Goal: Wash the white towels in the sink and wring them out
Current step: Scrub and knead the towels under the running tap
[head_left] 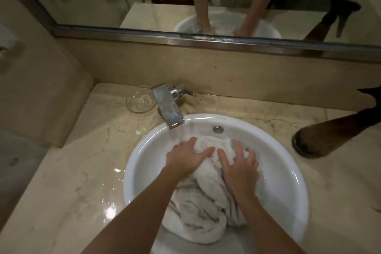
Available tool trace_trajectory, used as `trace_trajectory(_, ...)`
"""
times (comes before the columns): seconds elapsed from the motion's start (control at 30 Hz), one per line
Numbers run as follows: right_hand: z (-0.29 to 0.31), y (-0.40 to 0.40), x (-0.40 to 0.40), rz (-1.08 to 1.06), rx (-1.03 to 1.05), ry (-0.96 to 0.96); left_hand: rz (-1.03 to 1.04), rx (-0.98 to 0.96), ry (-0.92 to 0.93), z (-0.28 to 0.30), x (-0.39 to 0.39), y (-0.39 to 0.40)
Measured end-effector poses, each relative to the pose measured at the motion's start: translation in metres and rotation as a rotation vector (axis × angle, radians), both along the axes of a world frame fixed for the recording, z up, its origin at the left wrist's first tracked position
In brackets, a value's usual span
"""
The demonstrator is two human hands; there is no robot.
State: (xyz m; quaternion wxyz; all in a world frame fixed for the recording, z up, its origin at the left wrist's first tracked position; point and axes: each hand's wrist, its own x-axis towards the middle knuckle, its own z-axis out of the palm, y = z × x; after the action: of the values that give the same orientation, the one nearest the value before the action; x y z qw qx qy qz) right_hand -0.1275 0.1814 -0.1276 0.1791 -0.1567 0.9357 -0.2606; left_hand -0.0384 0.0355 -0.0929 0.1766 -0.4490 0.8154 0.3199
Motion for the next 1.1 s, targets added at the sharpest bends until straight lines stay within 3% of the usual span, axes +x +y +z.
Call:
trace_trajectory(0.23, -0.019, -0.02, -0.013, -0.001, 0.145, 0.112, 0.06, -0.031, 0.073, -0.035, -0.021, -0.008)
trace_trajectory(0.43, -0.034, -0.027, -0.014, -0.026, 0.101, 0.316, -0.023, -0.149, -0.008, -0.048, -0.026, -0.006)
trace_trajectory(0.53, -0.041, -0.028, -0.014, -0.056, 0.052, 0.421, 0.003, -0.134, 0.069, -0.053, -0.024, -0.008)
trace_trajectory(0.73, -0.033, -0.026, -0.013, -0.054, 0.052, 0.319, 0.119, -0.087, 0.222, -0.049, -0.016, -0.006)
trace_trajectory(0.9, -0.017, -0.001, -0.002, 0.077, 0.002, 0.213, 0.166, -0.027, 0.383, -0.025, 0.038, 0.01)
trace_trajectory(1.0, -0.003, 0.018, 0.035, 0.188, -0.142, 0.349, 0.117, -0.083, 0.214, -0.022, 0.089, 0.024)
trace_trajectory(1.1, 0.005, 0.036, 0.093, 0.516, -0.167, 0.392, 0.252, -0.004, 0.17, -0.015, 0.107, 0.039)
